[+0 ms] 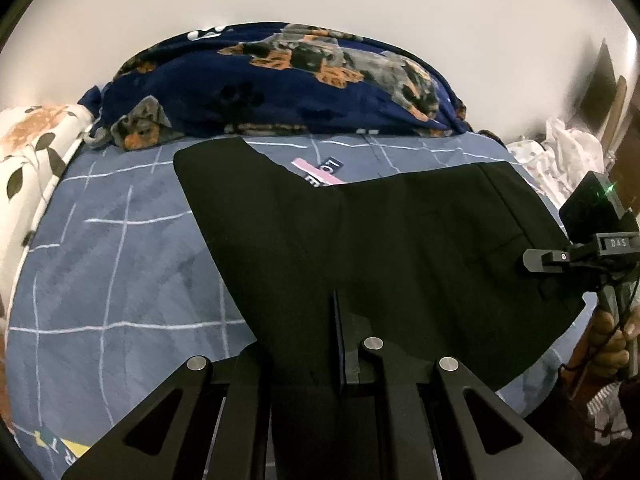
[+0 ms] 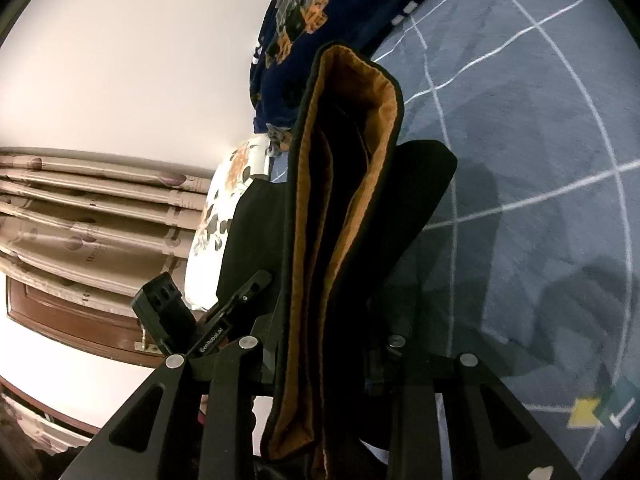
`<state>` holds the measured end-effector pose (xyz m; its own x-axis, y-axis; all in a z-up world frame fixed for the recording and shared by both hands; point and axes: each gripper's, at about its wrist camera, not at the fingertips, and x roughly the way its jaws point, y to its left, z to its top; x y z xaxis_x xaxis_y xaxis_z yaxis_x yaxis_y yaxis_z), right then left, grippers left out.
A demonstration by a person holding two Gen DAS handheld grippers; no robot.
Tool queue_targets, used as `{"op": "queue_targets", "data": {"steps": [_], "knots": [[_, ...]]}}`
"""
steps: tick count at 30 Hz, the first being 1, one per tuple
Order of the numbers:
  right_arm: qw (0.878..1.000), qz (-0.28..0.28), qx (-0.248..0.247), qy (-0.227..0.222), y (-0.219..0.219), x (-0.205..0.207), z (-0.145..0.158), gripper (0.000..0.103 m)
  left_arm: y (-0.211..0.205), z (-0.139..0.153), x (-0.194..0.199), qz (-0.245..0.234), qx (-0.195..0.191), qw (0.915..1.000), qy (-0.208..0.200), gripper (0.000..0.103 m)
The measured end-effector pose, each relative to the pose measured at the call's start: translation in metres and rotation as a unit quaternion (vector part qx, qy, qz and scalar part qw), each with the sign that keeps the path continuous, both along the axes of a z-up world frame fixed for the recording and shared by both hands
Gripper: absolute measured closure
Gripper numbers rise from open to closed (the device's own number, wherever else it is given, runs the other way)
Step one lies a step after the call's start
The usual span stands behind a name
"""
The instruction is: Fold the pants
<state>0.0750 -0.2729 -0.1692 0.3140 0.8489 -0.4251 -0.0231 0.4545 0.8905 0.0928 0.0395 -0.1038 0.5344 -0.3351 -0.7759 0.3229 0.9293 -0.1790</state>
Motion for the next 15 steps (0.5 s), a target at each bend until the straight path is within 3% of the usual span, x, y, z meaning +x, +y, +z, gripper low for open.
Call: {"op": "queue_targets", "data": {"steps": [15], "knots": [[1.000, 0.006, 0.012, 0.008, 0.008, 0.010, -0.006, 0.077, 0.015, -0.003, 0.036, 0.020, 0.016, 0.9996, -0.007, 0.093]]}}
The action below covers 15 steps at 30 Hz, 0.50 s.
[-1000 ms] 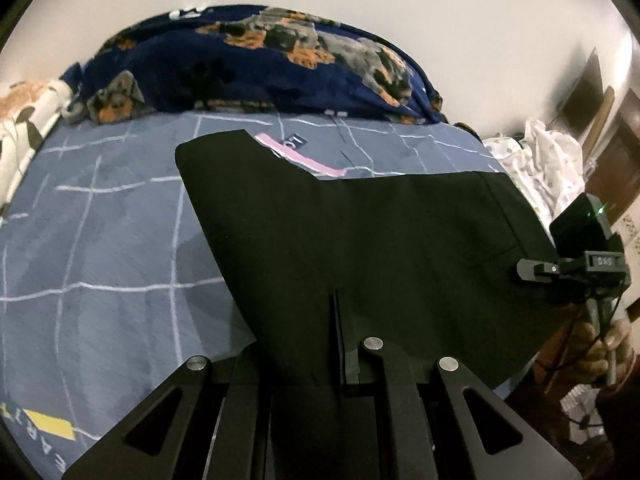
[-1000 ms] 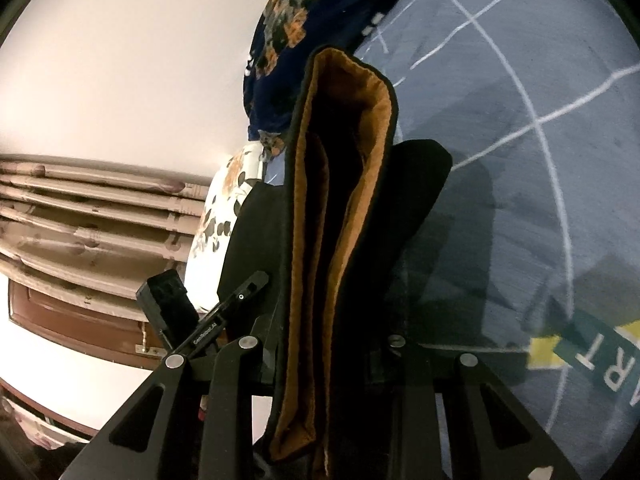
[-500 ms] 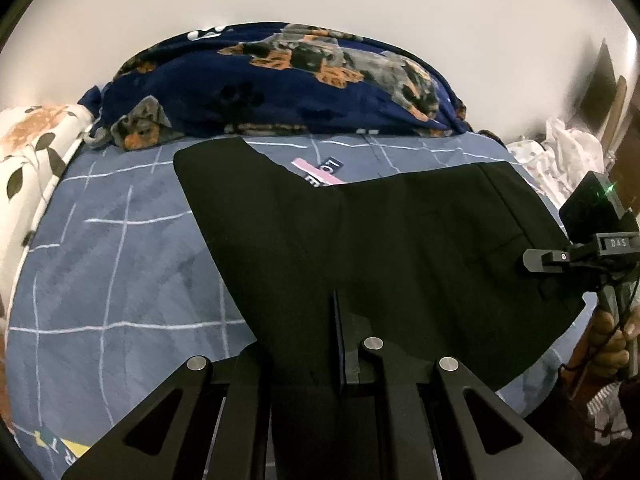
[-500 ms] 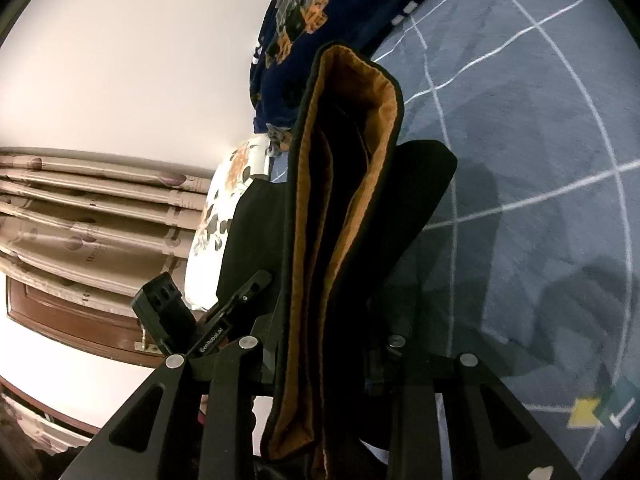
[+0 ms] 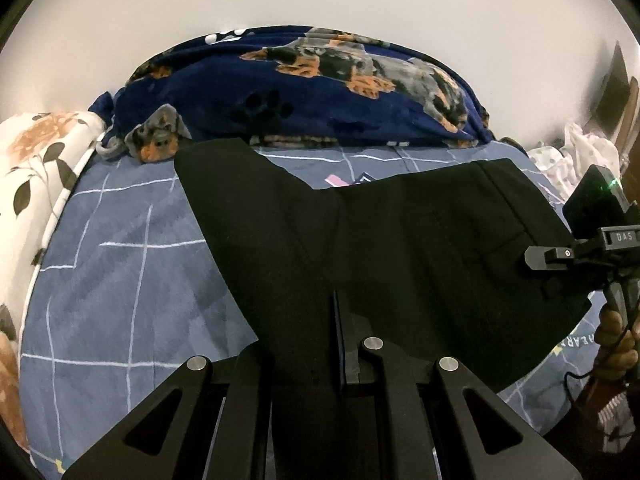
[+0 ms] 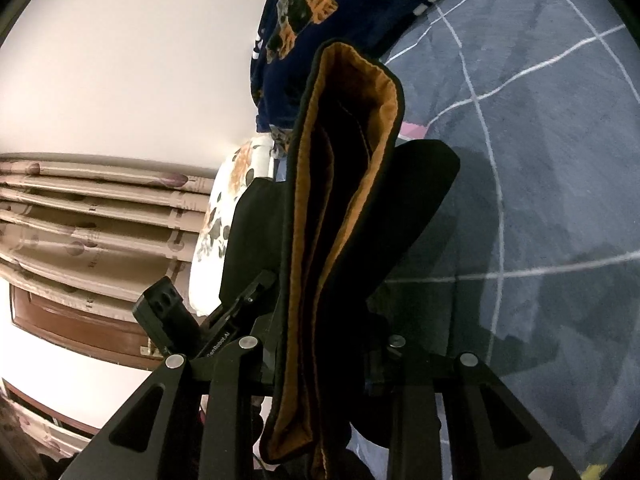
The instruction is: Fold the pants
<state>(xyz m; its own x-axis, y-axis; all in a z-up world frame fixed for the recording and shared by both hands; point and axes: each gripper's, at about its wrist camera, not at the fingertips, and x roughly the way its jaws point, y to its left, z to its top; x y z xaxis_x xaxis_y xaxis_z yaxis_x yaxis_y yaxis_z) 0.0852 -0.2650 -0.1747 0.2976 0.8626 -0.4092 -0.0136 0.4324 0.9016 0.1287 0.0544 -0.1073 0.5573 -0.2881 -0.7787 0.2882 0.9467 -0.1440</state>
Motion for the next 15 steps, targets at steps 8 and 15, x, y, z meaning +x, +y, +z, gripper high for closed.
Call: {"op": "queue_targets", "data": {"steps": [8, 15], "knots": [[1.000, 0.000, 0.004, 0.004, 0.002, 0.004, -0.001, 0.077, 0.009, -0.002, 0.025, 0.011, -0.001, 0.9999, -0.003, 0.093], [1.000, -0.003, 0.012, 0.006, 0.000, 0.012, -0.002, 0.077, 0.017, -0.003, 0.049, 0.018, -0.002, 0.9998, -0.004, 0.093]]}}
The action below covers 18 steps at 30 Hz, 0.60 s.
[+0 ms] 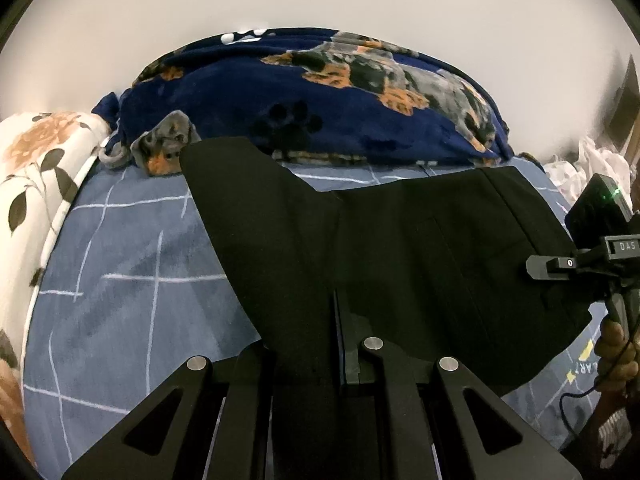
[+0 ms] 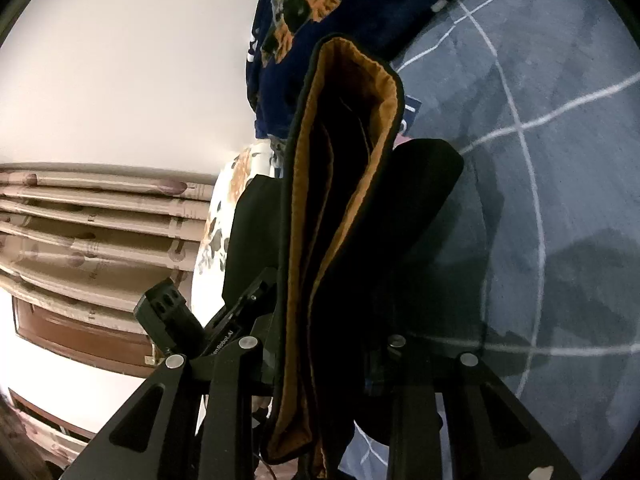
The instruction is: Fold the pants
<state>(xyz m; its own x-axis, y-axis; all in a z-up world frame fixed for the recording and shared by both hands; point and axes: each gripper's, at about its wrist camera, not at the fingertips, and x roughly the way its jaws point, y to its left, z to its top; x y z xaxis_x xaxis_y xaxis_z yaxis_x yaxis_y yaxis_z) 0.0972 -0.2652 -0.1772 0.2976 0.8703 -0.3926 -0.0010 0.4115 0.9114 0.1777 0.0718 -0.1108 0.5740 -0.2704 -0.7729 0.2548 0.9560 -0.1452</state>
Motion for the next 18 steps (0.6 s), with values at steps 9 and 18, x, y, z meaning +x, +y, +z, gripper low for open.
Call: {"op": "queue_targets", "data": {"steps": [9, 18], "knots": [[1.000, 0.001, 0.009, -0.009, -0.002, 0.016, 0.000, 0.077, 0.014, 0.000, 0.031, 0.020, -0.002, 0.9998, -0.009, 0.093], [1.000, 0.001, 0.016, -0.016, -0.006, 0.025, -0.008, 0.077, 0.027, -0.003, 0.066, 0.035, -0.002, 0.9993, -0.015, 0.093]]}}
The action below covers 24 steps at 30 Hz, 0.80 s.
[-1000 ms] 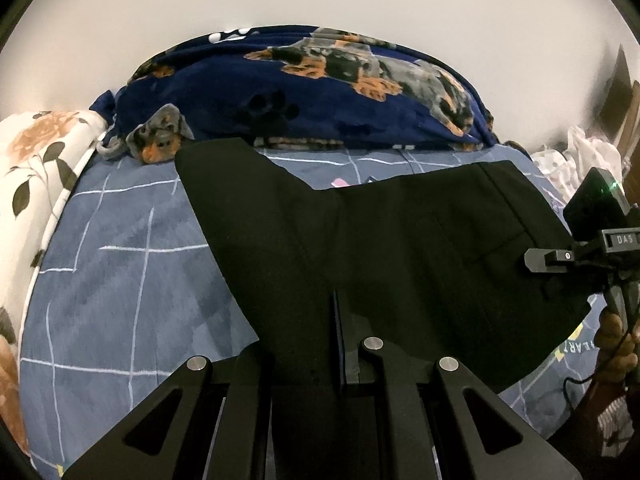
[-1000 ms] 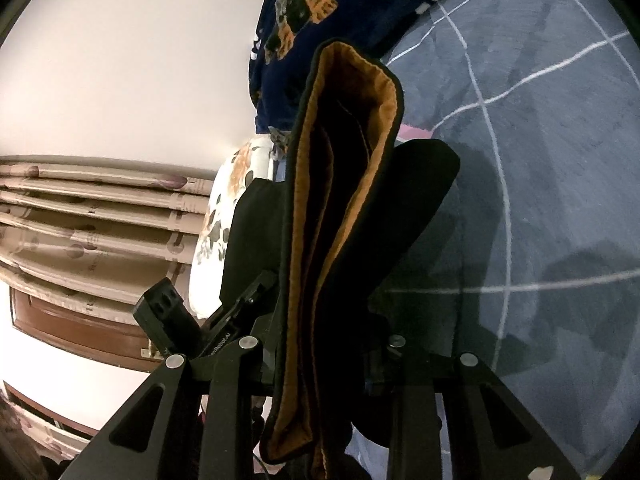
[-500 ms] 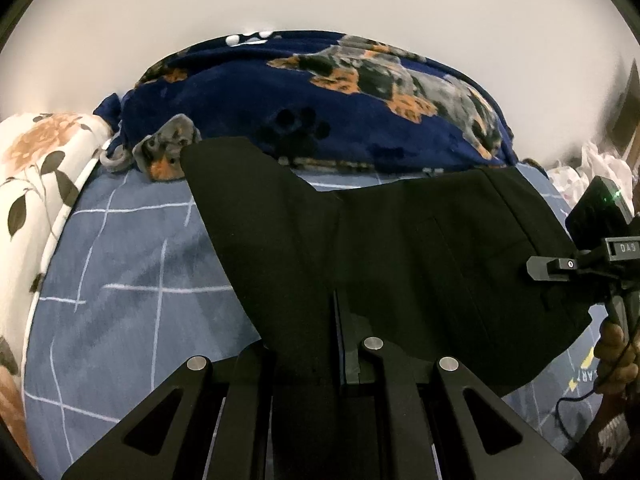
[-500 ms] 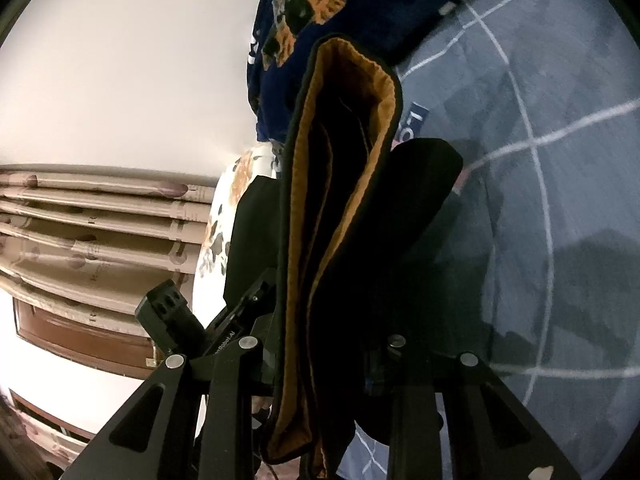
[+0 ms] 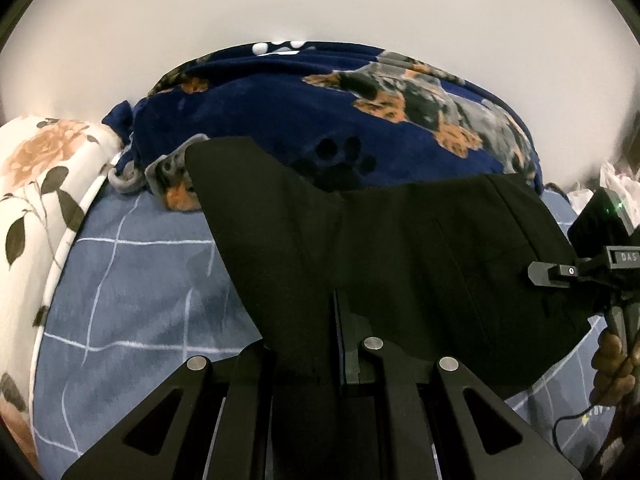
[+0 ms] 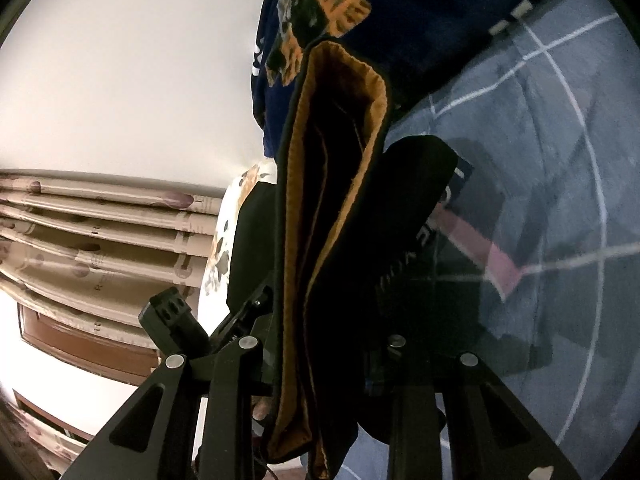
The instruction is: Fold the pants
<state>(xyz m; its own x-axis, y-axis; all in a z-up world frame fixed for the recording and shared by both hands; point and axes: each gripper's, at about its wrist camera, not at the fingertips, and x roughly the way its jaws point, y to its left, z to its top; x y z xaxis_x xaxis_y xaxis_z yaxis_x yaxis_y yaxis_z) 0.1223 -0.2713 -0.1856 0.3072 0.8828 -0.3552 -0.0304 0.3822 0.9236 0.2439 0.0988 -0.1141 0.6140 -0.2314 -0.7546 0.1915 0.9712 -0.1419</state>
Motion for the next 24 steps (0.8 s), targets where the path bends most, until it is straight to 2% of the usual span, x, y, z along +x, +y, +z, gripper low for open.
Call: {"op": "queue_targets", "data": {"steps": [10, 24], "knots": [[1.000, 0.001, -0.004, -0.009, -0.008, 0.006, -0.004, 0.077, 0.007, -0.007, 0.027, 0.014, 0.000, 0.9999, -0.001, 0.093], [1.000, 0.005, -0.013, -0.018, -0.012, 0.010, -0.001, 0.077, 0.016, -0.017, 0.045, 0.024, 0.006, 0.9997, -0.004, 0.093]]}}
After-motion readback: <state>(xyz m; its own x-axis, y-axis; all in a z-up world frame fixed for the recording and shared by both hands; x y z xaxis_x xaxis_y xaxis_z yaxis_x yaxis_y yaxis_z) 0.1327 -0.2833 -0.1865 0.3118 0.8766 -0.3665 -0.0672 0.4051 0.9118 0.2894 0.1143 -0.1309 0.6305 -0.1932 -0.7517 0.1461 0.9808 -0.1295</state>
